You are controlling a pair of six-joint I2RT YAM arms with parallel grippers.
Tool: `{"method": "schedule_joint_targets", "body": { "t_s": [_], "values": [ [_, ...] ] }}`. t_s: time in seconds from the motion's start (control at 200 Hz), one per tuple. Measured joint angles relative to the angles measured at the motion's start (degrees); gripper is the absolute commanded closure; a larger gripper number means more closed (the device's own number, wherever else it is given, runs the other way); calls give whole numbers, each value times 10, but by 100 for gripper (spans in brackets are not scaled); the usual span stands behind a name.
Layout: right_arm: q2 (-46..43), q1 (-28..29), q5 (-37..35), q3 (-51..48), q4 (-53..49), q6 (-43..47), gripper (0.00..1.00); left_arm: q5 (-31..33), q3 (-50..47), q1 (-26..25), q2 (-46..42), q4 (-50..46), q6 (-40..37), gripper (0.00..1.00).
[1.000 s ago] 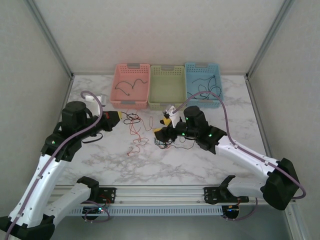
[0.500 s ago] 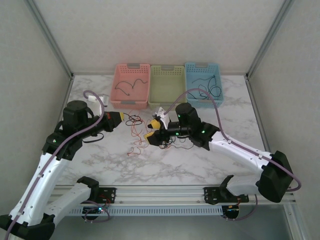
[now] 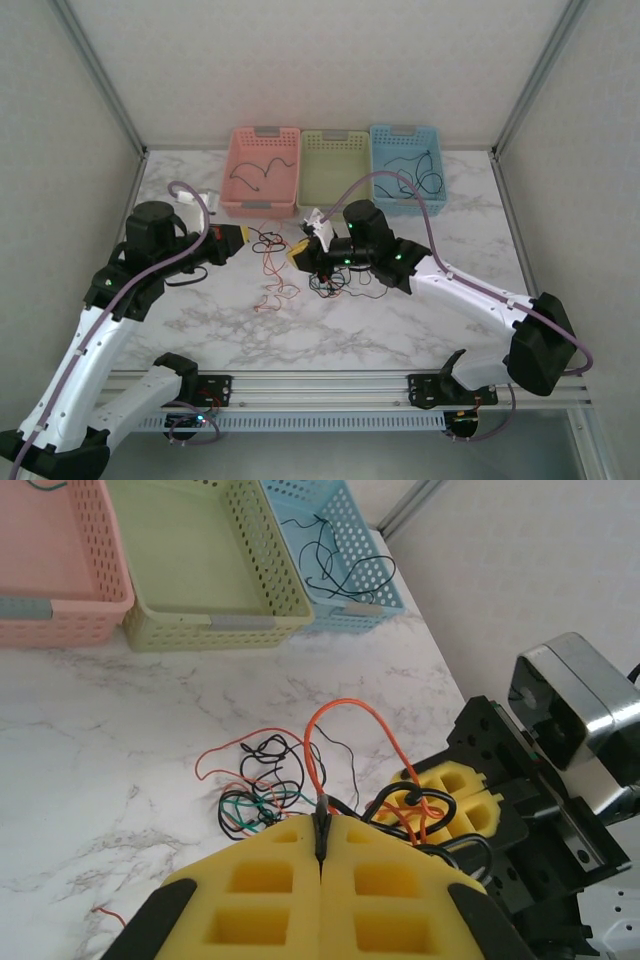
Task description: Untangle the cables
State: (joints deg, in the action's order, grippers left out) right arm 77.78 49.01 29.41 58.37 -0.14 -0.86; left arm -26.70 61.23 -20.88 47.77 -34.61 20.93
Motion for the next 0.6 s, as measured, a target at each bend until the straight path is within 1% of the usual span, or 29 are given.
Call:
{"method": "schedule_joint_targets", "body": {
  "t_s": [0.105, 0.2, 0.405, 0.521, 0.601],
  "values": [
    [-10, -9, -29, -26, 5, -3, 100, 4, -1, 0, -8, -2, 0, 100],
    [-19, -34, -60, -67, 11, -20, 100, 15, -2, 0, -19, -5, -1, 100],
    [-23, -143, -127, -172, 11, -95, 100, 29, -2, 0, -39, -8, -2, 100],
    [-23, -201, -162, -207, 6, -139, 100, 34, -2, 0, -43, -8, -2, 100],
    [-23, -230, -170, -219, 1, -163, 100, 35, -2, 0, -45, -8, -2, 100]
  ]
}}
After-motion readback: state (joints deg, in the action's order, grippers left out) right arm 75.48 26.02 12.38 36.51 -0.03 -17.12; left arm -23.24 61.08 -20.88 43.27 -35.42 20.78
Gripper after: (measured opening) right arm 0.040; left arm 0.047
